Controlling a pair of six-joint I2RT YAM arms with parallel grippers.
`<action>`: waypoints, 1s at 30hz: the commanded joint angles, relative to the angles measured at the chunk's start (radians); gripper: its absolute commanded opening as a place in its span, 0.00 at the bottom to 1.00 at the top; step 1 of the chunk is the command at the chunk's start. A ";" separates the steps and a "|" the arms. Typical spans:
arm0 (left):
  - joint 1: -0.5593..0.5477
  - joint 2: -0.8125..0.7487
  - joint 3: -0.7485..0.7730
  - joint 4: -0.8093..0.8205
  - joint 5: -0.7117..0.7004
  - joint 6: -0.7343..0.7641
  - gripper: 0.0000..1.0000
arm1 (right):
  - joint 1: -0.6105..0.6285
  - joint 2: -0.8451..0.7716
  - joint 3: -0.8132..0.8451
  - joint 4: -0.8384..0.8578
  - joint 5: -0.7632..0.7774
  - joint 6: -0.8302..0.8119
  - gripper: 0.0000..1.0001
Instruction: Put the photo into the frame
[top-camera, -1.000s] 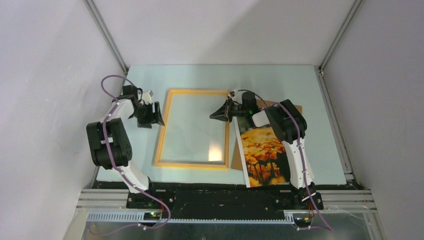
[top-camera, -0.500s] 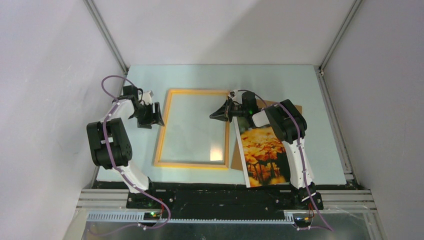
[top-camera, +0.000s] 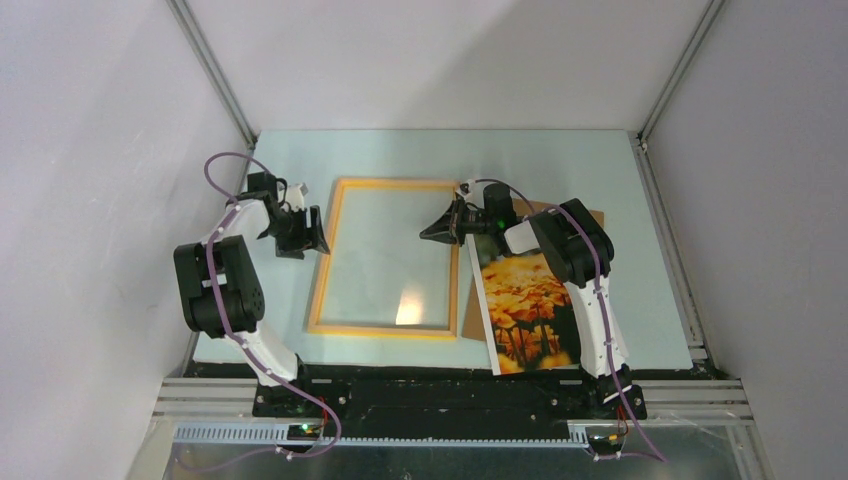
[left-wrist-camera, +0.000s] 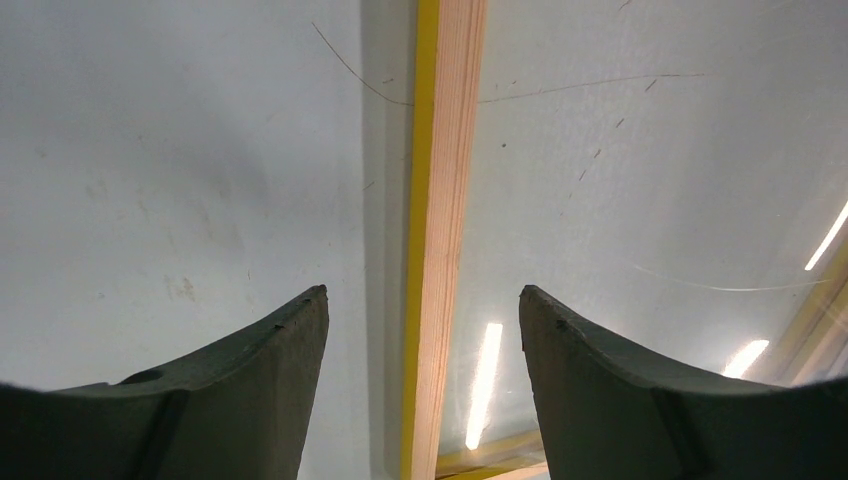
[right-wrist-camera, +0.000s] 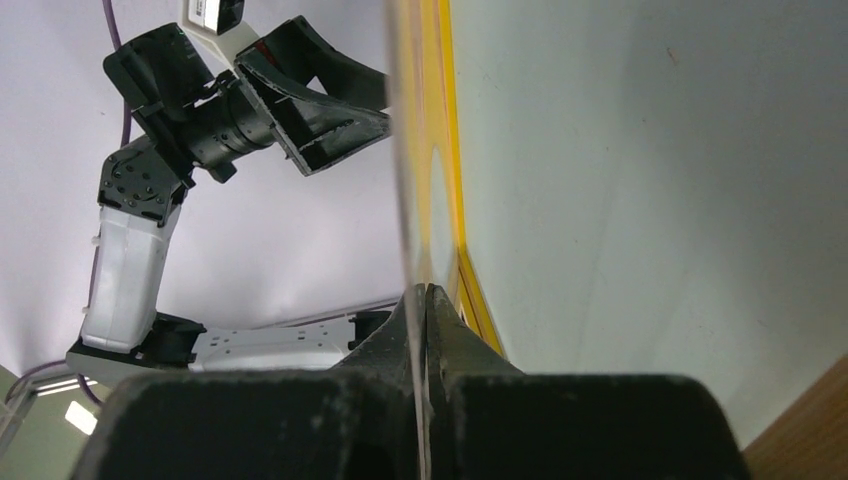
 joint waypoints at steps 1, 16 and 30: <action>-0.007 0.002 -0.004 0.016 -0.002 -0.001 0.75 | 0.005 0.014 0.030 -0.008 -0.021 -0.052 0.00; -0.010 0.008 -0.005 0.016 -0.002 -0.001 0.75 | 0.011 0.009 0.032 -0.030 -0.003 -0.108 0.00; -0.019 0.054 0.006 0.018 0.011 -0.022 0.61 | 0.011 0.018 0.050 0.001 -0.016 -0.092 0.00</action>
